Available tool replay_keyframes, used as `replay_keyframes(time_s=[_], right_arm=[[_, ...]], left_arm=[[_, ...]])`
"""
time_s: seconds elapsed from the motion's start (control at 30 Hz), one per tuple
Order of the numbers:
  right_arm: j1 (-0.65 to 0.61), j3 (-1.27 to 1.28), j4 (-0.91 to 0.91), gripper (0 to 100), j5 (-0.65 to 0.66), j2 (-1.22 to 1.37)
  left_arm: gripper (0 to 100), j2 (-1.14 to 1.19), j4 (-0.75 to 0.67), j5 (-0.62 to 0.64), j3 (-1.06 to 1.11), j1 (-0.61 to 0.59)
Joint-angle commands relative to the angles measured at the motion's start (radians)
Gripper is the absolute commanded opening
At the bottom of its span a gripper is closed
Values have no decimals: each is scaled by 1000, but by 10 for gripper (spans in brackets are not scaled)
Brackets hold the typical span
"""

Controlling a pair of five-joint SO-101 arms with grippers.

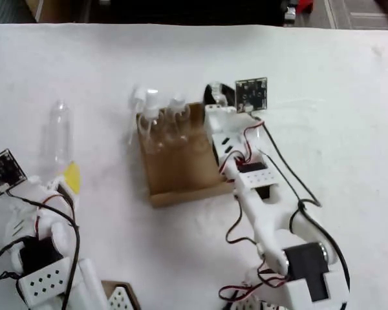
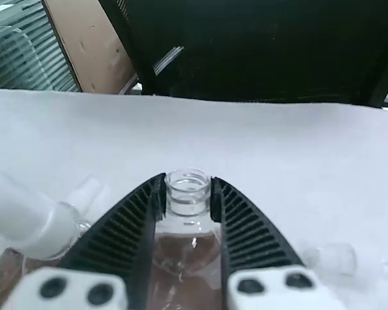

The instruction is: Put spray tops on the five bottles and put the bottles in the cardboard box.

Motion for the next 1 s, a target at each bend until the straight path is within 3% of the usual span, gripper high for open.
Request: replay_keyframes(time_s=[0.0, 0.97], right_arm=[[-4, -77, -24, 19, 15, 24], [-12, -114, -21, 22, 15, 54]], left_arm=[[290, -19, -26, 12, -6, 16], [290, -19, -26, 12, -6, 16]])
